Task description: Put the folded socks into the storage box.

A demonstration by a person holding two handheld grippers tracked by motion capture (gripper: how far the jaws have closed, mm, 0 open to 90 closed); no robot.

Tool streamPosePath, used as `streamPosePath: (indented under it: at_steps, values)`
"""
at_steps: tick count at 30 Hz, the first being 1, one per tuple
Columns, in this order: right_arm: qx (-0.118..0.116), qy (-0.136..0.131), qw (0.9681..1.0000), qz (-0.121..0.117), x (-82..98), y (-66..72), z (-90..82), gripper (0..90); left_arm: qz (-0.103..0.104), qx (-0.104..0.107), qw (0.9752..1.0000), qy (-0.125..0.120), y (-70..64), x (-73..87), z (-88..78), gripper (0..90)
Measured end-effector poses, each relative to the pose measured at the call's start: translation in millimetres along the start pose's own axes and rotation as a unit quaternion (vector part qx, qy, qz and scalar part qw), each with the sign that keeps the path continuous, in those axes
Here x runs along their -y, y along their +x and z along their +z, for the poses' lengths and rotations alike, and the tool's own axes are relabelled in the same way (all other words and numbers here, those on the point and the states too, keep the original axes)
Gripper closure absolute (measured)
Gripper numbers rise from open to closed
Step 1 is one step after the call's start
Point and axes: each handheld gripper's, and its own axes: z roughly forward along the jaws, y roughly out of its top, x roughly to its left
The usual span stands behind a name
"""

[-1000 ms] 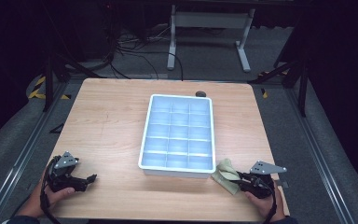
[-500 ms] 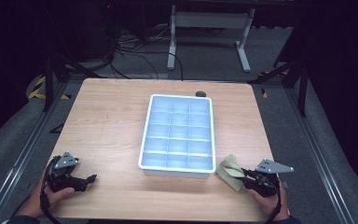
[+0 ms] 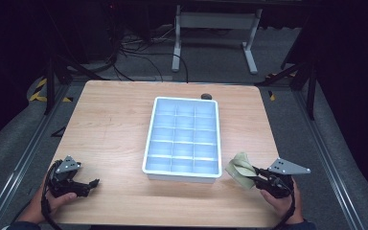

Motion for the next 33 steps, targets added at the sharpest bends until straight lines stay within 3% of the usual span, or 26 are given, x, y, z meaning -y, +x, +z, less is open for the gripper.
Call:
streamPosePath:
  at_steps: [33]
  values:
    - [-0.007,-0.032,0.9989,-0.033,-50.1,6.3,-8.2,75.3,0.001,-0.001,1.0000,0.001,0.2,0.1,-0.2,0.4]
